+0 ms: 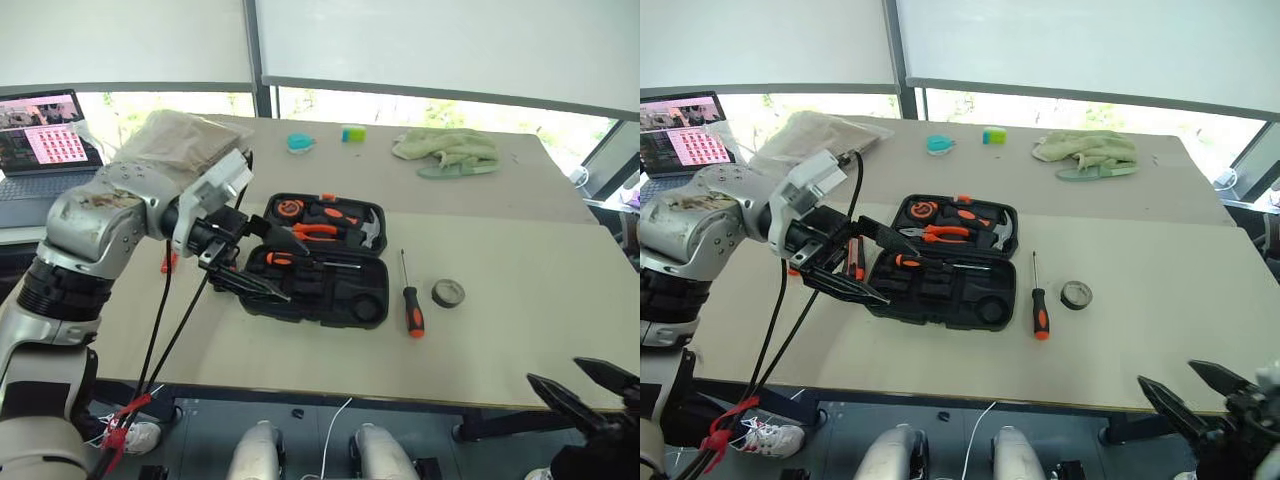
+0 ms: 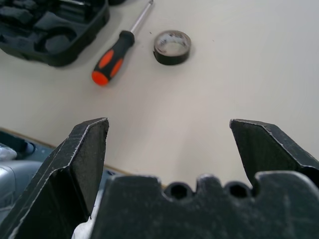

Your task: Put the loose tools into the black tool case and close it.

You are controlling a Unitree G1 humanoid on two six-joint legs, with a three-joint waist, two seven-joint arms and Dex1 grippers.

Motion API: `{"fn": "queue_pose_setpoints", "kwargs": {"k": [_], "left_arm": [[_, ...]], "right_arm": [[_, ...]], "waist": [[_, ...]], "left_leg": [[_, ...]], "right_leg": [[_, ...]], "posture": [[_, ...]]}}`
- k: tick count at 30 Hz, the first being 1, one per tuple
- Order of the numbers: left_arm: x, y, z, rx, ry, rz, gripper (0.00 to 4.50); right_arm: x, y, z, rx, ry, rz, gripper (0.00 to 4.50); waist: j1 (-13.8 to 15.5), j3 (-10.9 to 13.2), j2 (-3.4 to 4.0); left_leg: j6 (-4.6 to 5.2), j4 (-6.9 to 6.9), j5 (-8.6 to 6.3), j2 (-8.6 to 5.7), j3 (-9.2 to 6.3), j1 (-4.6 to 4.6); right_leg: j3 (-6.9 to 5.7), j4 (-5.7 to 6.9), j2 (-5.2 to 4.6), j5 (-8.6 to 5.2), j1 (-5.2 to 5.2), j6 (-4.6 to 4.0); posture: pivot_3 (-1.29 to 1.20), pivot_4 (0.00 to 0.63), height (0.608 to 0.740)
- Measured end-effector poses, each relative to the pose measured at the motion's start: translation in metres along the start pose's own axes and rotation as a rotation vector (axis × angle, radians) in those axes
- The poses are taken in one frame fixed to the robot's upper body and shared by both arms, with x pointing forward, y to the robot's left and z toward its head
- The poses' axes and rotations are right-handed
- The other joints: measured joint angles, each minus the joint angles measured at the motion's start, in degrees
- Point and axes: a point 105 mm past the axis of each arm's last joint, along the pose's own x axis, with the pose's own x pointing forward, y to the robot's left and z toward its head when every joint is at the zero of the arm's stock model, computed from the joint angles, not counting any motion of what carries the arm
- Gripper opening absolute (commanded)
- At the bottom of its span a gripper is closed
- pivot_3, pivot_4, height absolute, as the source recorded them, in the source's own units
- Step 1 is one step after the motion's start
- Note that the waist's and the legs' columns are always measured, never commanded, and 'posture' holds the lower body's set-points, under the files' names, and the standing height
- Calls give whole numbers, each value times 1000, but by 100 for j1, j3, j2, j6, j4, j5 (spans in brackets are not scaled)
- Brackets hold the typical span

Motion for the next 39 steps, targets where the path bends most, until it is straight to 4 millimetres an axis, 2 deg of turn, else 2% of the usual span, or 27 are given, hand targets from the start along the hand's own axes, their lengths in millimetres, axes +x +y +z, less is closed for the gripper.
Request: {"fn": "queue_pose_setpoints", "kwargs": {"k": [3, 7, 8, 10, 13, 17, 18, 21, 27, 34, 37, 39], "left_arm": [[2, 2, -4, 16, 25, 5, 4464], [2, 2, -8, 21, 45, 16, 4464], [3, 1, -9, 24, 51, 16, 4464], [3, 2, -10, 24, 58, 20, 4464], [3, 5, -13, 36, 72, 51, 4464], [2, 8, -12, 47, 75, 82, 4464], [1, 9, -12, 47, 75, 84, 4500], [1, 9, -12, 48, 78, 94, 4500], [-2, 14, -17, 36, 88, 120, 4500], [0, 16, -17, 52, 78, 119, 4500], [-1, 17, -21, 43, 80, 134, 4500], [-3, 17, -23, 37, 78, 149, 4500]], "right_arm": [[40, 14, 10, -23, -43, 85, 4500], [81, 23, 13, -8, -43, 117, 4500], [93, 24, 12, -4, -34, 113, 4500], [104, 26, 7, 0, -7, 105, 4500], [123, 25, -12, 31, 74, 65, 4500], [133, 29, -23, 64, 108, 45, 4500], [135, 31, -23, 61, 105, 44, 3991], [141, 32, -22, 60, 92, 9, 3160], [146, 29, -21, 111, 62, -86, 1127], [143, 33, -16, 244, 37, -176, 1041], [133, 30, 15, 282, -68, -169, 1041], [124, 26, 44, 235, -150, -124, 1041]], "waist": [[-7, 3, 1], [45, 6, -1], [55, 7, -1], [68, 7, -1], [85, 7, -2], [75, 7, -2], [70, 6, -3], [25, 3, -8], [-2, 3, -8], [12, 4, -7], [7, 6, -4], [10, 7, -3]], "left_leg": [[1, 0, 0, -4, 1, -4], [1, -4, 0, -9, 16, -16], [2, -4, 0, -12, 19, -22], [3, -4, -1, -13, 19, -25], [3, -2, -1, -14, 19, -42], [3, 5, 0, -13, 19, -75], [3, 6, 0, -12, 19, -75], [3, 6, 0, -8, 18, -74], [3, 5, 0, -4, 18, -74], [3, 5, 0, -5, 18, -79], [3, 5, 0, -4, 17, -79], [3, 4, 0, -5, 18, -79]], "right_leg": [[3, 2, 2, 13, -4, -23], [-2, 0, 2, 10, -9, -16], [-2, -1, 1, 12, -11, -9], [-2, -2, 1, 13, -13, -3], [-2, 2, 2, 18, -30, 6], [1, 16, 4, 27, -71, 20], [1, 21, 6, 27, -74, 21], [1, 27, 10, 26, -76, 19], [2, 38, 15, 22, -83, 12], [3, 39, 12, 22, -87, 12], [4, 41, 13, 22, -89, 12], [4, 39, 13, 22, -87, 12]], "posture": [[0, 150, 740], [0, 150, 740], [0, 150, 740], [0, 150, 740], [0, 150, 740], [0, 150, 740], [0, 150, 740], [0, 150, 740], [0, 150, 740], [0, 150, 740], [0, 150, 740], [0, 150, 740]]}}
